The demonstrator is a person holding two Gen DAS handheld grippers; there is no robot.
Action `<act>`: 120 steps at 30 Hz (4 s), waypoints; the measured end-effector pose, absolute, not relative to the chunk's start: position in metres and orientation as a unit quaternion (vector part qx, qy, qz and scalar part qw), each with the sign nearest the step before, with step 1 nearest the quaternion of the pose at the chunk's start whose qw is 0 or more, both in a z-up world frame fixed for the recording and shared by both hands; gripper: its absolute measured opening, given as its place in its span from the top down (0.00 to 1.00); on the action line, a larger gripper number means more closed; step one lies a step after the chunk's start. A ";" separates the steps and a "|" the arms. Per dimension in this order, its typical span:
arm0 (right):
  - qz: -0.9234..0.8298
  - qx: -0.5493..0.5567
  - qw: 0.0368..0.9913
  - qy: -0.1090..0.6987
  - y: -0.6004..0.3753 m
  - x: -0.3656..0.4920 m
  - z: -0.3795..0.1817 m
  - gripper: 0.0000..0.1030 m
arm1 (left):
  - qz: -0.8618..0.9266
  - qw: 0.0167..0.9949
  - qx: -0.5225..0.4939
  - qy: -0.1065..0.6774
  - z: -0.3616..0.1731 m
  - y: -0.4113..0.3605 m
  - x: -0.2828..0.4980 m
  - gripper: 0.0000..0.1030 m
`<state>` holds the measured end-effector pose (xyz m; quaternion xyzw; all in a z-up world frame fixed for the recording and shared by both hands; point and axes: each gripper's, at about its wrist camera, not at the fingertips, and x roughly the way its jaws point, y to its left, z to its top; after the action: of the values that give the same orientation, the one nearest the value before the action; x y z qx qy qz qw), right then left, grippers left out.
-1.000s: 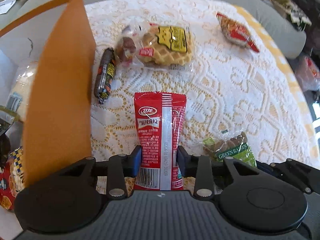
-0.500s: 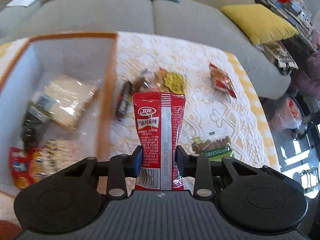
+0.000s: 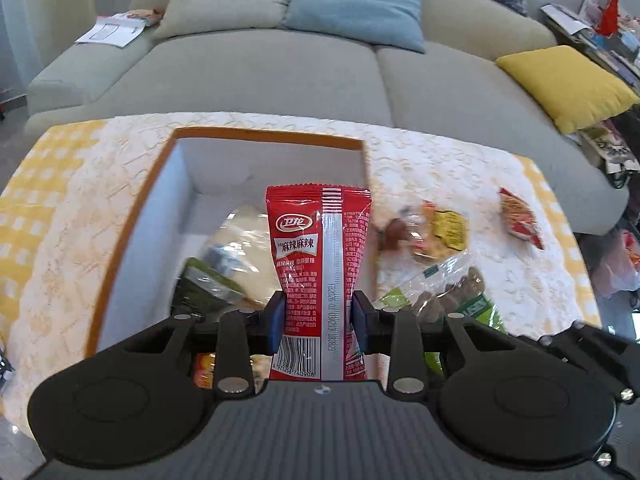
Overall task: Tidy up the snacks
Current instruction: 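Carry both bags over the box, lower them in and open both grippers, then withdraw both grippers from the box toward the remaining snacks, then grasp the small clear treat bag with the left gripper while the right grasps the waffle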
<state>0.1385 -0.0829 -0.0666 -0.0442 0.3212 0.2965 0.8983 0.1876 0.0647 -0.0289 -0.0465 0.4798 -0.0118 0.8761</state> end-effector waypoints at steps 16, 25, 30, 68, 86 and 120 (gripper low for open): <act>0.318 -0.185 0.865 0.343 -0.004 0.215 -0.094 0.61 | 0.022 0.856 0.031 0.516 -0.075 0.108 0.256 0.63; 0.320 -0.226 0.851 0.350 0.018 0.247 -0.107 0.61 | 0.024 0.842 0.048 0.537 -0.099 0.114 0.281 0.62; 0.317 -0.210 0.844 0.378 0.019 0.262 -0.116 0.61 | 0.029 0.833 0.049 0.550 -0.110 0.115 0.284 0.61; 0.244 -0.067 0.924 0.286 -0.091 0.167 -0.054 0.47 | -0.008 0.904 0.087 0.419 -0.022 0.032 0.173 0.37; 0.168 -0.018 0.939 0.299 -0.177 0.102 -0.084 0.45 | -0.089 0.889 0.107 0.436 -0.040 -0.046 0.119 0.36; 0.172 0.017 0.936 0.307 -0.207 0.217 -0.175 0.41 | -0.111 0.847 0.202 0.480 -0.109 -0.088 0.287 0.36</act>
<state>0.2166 -0.2065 -0.1748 0.0167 0.3069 0.1725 0.9358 0.2865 -0.0877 -0.1090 0.2017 0.4797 -0.1111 0.8467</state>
